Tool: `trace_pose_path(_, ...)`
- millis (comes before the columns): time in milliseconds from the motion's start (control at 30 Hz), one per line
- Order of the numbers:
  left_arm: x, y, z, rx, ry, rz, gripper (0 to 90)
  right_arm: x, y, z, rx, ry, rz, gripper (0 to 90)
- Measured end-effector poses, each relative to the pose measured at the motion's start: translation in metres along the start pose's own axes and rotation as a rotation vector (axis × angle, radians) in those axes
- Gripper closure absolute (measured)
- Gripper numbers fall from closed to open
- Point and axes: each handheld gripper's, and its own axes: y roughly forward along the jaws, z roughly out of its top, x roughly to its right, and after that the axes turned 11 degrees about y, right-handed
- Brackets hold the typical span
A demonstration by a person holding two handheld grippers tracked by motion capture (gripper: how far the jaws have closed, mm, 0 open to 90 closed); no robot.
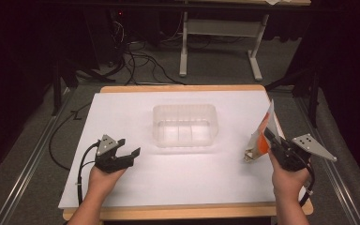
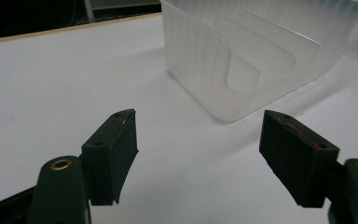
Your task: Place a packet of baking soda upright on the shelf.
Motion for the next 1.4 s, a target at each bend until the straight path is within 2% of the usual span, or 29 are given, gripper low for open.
trace_pose_path(167,-0.001,0.0,-0.001,0.002,-0.003,-0.004,28.1,-0.013,0.006,0.008,-0.017,-0.044,0.022,90.0)
trace_pose_path(300,-0.001,-0.002,0.0,0.015,-0.004,-0.005,28.1,-0.023,0.015,0.014,-0.021,-0.042,0.05,90.0)
trace_pose_path(433,-0.004,-0.006,0.0,0.032,-0.006,0.0,28.0,-0.037,0.027,0.03,-0.005,-0.046,0.073,90.0)
trace_pose_path(667,-0.01,-0.013,0.002,0.059,-0.025,0.006,28.0,-0.055,0.037,0.05,0.022,-0.065,0.089,90.0)
trace_pose_path(767,-0.013,-0.019,0.002,0.092,-0.032,0.012,28.2,-0.067,0.042,0.064,0.039,-0.081,0.103,90.0)
trace_pose_path(800,-0.013,-0.019,0.002,0.092,-0.032,0.012,28.2,-0.067,0.042,0.064,0.039,-0.081,0.103,90.0)
trace_pose_path(833,-0.015,-0.019,0.002,0.093,-0.039,0.012,28.2,-0.073,0.044,0.07,0.044,-0.092,0.112,90.0)
trace_pose_path(867,-0.015,-0.019,0.002,0.093,-0.039,0.012,28.2,-0.073,0.044,0.07,0.044,-0.092,0.112,90.0)
trace_pose_path(1000,-0.017,-0.02,0.001,0.091,-0.041,0.016,28.6,-0.088,0.05,0.082,0.054,-0.104,0.137,90.0)
trace_pose_path(1133,-0.017,-0.02,0.001,0.092,-0.04,0.017,28.6,-0.102,0.059,0.085,0.045,-0.117,0.159,90.0)
trace_pose_path(1167,-0.017,-0.02,0.001,0.09,-0.04,0.018,28.6,-0.109,0.065,0.084,0.041,-0.122,0.174,90.0)
trace_pose_path(1267,-0.018,-0.019,0.001,0.088,-0.039,0.018,28.5,-0.116,0.072,0.082,0.036,-0.123,0.189,90.0)
trace_pose_path(1400,-0.017,-0.019,0.0,0.086,-0.034,0.017,28.5,-0.13,0.086,0.075,0.019,-0.107,0.22,90.0)
